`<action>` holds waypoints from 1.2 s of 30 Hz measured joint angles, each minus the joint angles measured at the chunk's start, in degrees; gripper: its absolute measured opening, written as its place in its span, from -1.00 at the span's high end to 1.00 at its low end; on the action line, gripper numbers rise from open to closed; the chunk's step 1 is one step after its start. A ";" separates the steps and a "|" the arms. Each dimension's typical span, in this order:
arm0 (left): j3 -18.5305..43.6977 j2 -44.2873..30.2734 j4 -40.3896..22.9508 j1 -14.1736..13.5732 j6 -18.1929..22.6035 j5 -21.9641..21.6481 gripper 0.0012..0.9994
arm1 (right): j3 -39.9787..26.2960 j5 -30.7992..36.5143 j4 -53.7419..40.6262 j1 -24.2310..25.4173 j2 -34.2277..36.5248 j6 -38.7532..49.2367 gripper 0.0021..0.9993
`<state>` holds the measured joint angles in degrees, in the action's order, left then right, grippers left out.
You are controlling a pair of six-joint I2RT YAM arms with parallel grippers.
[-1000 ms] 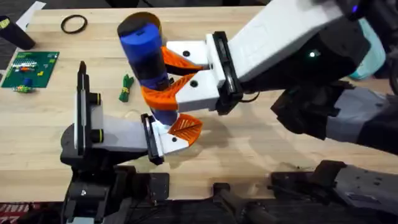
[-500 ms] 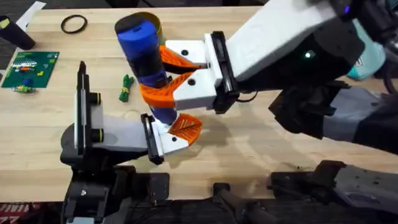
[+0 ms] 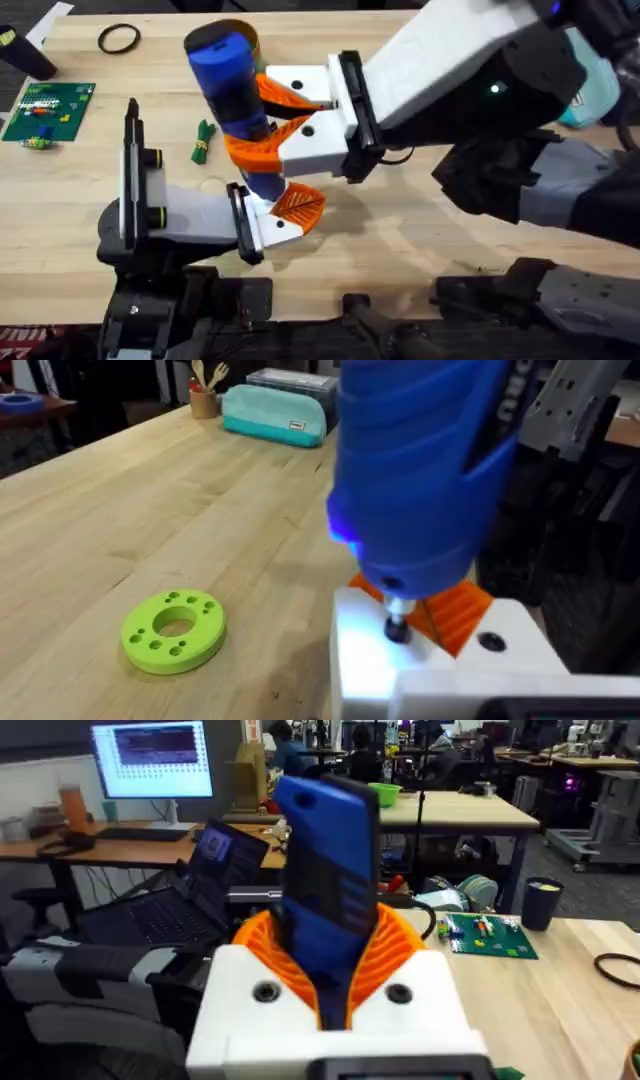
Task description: Pick up the gripper from the table and insert it into the empty holder that is missing its gripper. Then pick up a screw, insert it into the mounting hole, and use the screwdriver to tighten it. Finally, clean up the table by picking up the vegetable and placing it into the bucket.
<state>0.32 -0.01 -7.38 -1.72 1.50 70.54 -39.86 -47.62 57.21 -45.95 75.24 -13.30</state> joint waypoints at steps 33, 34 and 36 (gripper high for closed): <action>0.00 0.00 -0.06 0.00 0.02 0.15 0.98 | 0.00 -4.23 2.05 -0.10 0.50 0.68 0.84; 0.00 0.00 -0.07 0.00 0.00 0.15 0.98 | 0.00 -4.08 2.09 -0.17 0.56 0.76 0.84; 0.00 0.00 -0.07 0.00 0.00 0.13 0.98 | 0.00 -3.71 2.21 -0.32 0.70 0.94 0.84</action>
<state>0.32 -0.01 -7.44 -1.72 1.50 70.67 -39.86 -51.32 59.42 -46.28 75.94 -12.36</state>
